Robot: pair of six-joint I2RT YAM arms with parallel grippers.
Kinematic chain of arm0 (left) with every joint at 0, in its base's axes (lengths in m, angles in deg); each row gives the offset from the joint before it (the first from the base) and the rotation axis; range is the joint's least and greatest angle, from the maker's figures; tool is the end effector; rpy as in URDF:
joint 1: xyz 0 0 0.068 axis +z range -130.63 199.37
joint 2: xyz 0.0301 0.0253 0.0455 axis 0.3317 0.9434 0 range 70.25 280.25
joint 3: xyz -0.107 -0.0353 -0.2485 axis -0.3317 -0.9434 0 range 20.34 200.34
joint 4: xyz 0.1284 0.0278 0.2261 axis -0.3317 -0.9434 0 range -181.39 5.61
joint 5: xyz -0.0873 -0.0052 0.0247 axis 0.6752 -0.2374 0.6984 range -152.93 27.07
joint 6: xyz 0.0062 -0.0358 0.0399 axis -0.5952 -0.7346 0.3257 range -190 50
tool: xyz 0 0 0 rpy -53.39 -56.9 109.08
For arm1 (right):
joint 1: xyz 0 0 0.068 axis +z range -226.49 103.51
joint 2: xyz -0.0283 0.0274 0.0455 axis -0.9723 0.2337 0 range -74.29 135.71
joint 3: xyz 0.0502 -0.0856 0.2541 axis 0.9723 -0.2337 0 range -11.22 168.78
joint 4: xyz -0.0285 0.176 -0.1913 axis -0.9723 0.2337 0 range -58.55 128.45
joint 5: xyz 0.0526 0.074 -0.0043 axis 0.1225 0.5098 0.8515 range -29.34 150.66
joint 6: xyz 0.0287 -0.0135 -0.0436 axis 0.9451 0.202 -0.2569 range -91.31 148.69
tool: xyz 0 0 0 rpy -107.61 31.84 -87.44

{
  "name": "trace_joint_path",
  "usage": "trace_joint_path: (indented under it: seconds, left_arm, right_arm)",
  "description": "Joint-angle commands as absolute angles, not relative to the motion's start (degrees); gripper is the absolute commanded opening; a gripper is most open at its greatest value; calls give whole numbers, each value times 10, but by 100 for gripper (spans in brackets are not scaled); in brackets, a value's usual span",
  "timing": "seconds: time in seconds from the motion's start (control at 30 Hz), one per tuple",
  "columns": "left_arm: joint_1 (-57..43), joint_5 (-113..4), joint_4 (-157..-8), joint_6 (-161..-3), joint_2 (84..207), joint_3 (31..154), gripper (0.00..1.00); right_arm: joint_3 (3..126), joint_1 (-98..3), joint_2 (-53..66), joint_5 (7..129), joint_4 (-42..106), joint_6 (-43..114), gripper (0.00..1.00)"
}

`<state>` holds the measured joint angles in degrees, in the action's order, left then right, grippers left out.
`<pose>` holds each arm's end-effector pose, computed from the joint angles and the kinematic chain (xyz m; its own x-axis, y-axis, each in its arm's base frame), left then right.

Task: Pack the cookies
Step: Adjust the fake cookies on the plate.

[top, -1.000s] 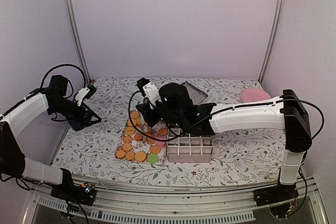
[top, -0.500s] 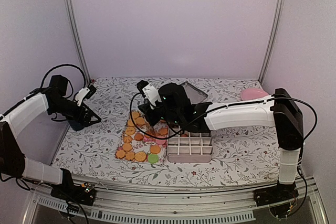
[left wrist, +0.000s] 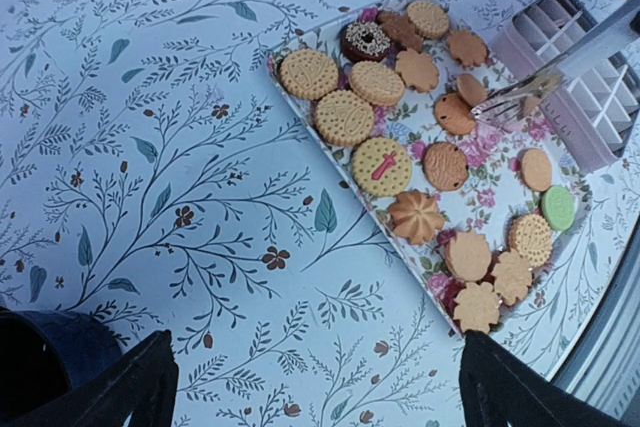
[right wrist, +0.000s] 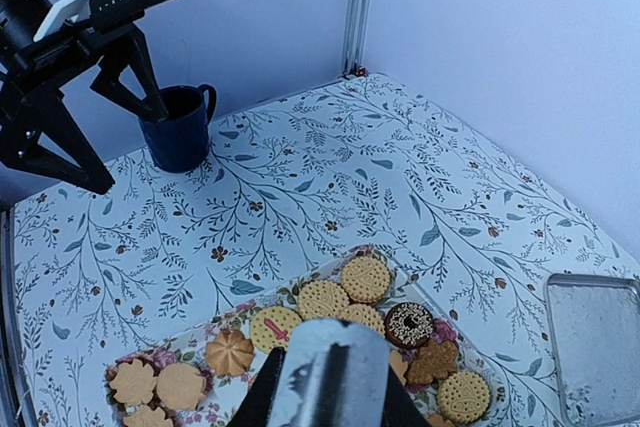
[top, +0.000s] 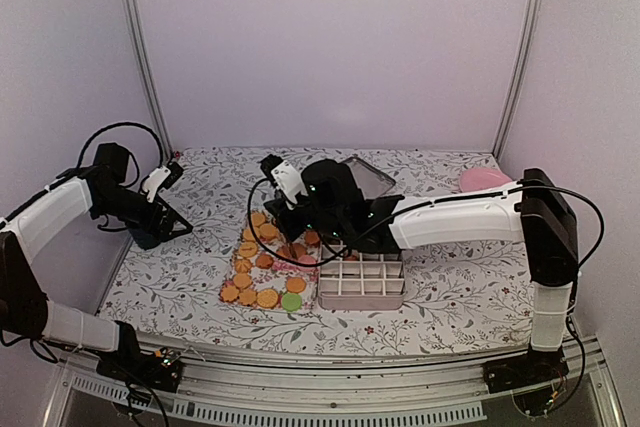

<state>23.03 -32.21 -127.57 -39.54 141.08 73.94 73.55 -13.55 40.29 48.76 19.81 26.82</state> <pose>0.2374 -0.0031 0.2566 -0.6482 0.3953 -0.6508 0.6096 0.7816 -0.1325 0.2229 0.4202 0.2499 -0.1163 -0.2978 -0.9475 -0.7865 0.6102 -0.0953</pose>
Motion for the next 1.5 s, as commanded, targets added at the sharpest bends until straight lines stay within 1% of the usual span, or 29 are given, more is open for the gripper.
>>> trace_joint_path:
  seconds: [0.0,0.03,0.3,0.37,0.43,0.7,1.0,1.47]
  left_arm:
    - [237,-319,-1276,-393,1404,740,98]
    - [237,-319,-1276,-392,1404,740,98]
    - [237,-319,-1275,-389,1405,740,99]
    - [237,-321,-1275,-389,1406,741,99]
    - [237,-322,-1275,-388,1407,741,99]
    - [237,-323,-1274,-388,1410,743,99]
    - [237,-323,-1275,-389,1409,747,99]
    - [237,-326,-1276,-387,1408,746,98]
  right_arm:
    - [768,-145,373,473,177,241,12]
    - [773,-149,374,478,176,239,14]
    - [789,-196,387,523,172,262,18]
    - [790,-204,391,536,172,270,24]
    - [790,-211,397,551,174,278,27]
    - [778,-219,409,590,170,315,32]
    - [778,-219,427,600,164,324,36]
    - [769,-217,452,621,162,325,38]
